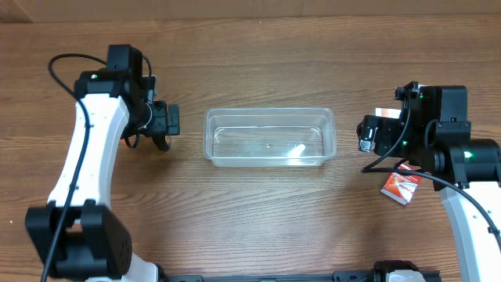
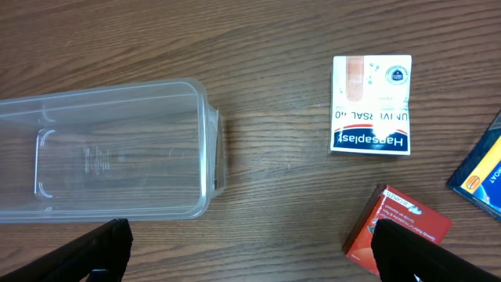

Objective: Pack container
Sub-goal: 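Move the left gripper to the dark bottle and grasp it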

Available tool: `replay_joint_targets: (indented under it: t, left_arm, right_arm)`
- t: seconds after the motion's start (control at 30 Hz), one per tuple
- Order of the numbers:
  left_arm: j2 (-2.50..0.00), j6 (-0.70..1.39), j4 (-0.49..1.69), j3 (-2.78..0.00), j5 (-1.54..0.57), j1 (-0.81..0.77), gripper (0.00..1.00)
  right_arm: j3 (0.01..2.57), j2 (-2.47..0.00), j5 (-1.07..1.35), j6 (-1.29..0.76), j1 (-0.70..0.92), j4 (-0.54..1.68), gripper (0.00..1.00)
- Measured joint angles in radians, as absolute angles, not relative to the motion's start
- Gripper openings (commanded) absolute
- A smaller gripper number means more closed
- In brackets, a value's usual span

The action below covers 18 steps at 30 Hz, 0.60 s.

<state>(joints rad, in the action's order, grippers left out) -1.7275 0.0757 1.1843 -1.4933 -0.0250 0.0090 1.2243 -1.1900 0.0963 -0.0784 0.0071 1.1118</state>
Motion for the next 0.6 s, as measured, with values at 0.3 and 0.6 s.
replay_joint_targets:
  t: [0.3,0.6]
  left_arm:
    - [-1.891,0.076,1.108,-1.493,-0.022,0.009,0.97]
    - [-1.923,0.076,1.092,-1.493,-0.018,0.015,0.35]
  right_arm:
    - [1.225,-1.209,0.096,-0.078,0.007,1.112,1.00]
    - [1.225,-1.209,0.096,-0.078,0.007,1.112,1.00]
